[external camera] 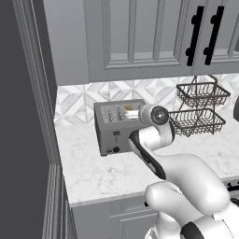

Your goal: Start the toaster. Once the lever pops up, take the bread to the plate on the dining counter.

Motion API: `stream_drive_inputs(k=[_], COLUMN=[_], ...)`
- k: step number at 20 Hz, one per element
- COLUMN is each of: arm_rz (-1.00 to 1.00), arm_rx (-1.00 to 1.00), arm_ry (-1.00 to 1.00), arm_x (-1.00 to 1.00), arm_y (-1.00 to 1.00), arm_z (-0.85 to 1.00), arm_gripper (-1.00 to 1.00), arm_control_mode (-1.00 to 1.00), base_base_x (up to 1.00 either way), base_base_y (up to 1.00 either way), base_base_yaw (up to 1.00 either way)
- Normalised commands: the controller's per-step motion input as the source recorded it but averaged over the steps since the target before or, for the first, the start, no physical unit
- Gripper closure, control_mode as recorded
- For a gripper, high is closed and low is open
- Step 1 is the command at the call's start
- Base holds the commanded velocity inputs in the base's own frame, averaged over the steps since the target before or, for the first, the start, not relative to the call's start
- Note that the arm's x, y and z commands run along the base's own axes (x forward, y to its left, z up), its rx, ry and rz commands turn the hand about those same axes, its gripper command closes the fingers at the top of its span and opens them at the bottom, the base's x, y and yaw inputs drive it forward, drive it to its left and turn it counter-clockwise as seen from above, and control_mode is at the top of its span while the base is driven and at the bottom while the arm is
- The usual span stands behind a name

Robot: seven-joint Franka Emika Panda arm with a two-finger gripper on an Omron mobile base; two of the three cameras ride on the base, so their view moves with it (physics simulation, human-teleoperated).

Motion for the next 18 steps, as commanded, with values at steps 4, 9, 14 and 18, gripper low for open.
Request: stream_drive_inputs(k=[4, 9, 14, 18], arm_rz=[0.0, 0.0, 0.0, 0.0], arm_rx=[0.0, 0.0, 0.0, 0.0], arm_ry=[0.0, 0.0, 0.0, 0.0], arm_x=[0.0, 0.0, 0.0, 0.0], arm_y=[0.0, 0.0, 0.0, 0.0], arm_z=[0.0, 0.0, 0.0, 0.0], arm_gripper=[-1.0, -1.0, -1.0, -1.0], arm_control_mode=[-1.0, -1.0, -1.0, -1.0], base_base_x=[0.0, 0.0, 0.0, 0.0], base_base_y=[0.0, 0.0, 0.0, 0.0], base_base_yaw=[0.0, 0.0, 0.0, 0.0])
